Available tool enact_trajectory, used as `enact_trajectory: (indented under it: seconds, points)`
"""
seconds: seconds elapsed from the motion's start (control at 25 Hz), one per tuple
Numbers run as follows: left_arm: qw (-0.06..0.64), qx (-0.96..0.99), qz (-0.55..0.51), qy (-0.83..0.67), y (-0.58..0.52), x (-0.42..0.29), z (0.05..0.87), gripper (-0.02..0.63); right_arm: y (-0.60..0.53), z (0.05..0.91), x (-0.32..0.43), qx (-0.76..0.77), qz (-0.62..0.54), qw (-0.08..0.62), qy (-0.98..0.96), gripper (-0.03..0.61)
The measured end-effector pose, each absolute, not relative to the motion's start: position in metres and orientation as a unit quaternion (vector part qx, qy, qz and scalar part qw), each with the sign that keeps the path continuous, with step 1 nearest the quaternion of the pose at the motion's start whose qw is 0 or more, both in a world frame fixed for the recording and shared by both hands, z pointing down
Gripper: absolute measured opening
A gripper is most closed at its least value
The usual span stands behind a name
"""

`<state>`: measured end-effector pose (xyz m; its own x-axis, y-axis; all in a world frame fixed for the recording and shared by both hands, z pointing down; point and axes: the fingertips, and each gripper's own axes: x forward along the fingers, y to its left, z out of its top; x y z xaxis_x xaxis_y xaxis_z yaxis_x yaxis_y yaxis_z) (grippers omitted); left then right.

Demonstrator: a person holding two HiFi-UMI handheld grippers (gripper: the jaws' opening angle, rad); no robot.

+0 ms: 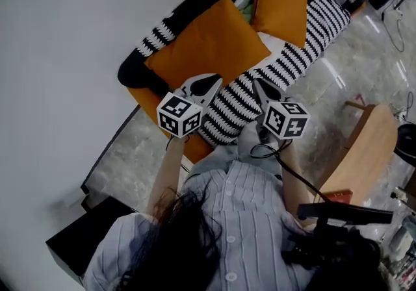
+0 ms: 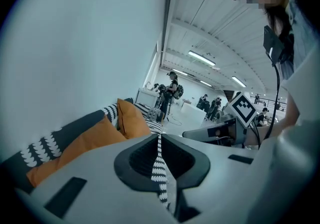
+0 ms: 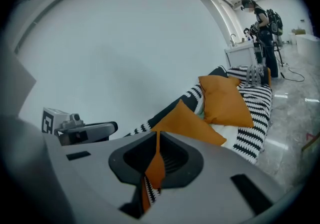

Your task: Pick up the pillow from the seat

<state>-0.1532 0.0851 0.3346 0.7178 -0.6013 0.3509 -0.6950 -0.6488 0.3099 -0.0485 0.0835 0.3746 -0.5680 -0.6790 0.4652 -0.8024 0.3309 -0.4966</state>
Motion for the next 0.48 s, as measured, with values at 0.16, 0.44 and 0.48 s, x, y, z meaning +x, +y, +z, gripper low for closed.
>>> enact_trajectory:
  seconds: [0.16, 0.44, 0.48]
  points:
    - [0.218, 0.894, 0.143, -0.365, 0.044, -0.156, 0.359, 0.009, 0.053, 0.402, -0.032, 0.457, 0.372, 0.097, -0.802, 0.032]
    - [0.237, 0.879, 0.18, -0.372, -0.028, -0.162, 0.403, 0.028, -0.008, 0.462, -0.011, 0.448, 0.404, 0.122, -0.788, 0.034]
    - [0.238, 0.878, 0.185, -0.372, -0.038, -0.163, 0.409, 0.035, -0.016, 0.472, -0.009, 0.448, 0.406, 0.127, -0.787, 0.032]
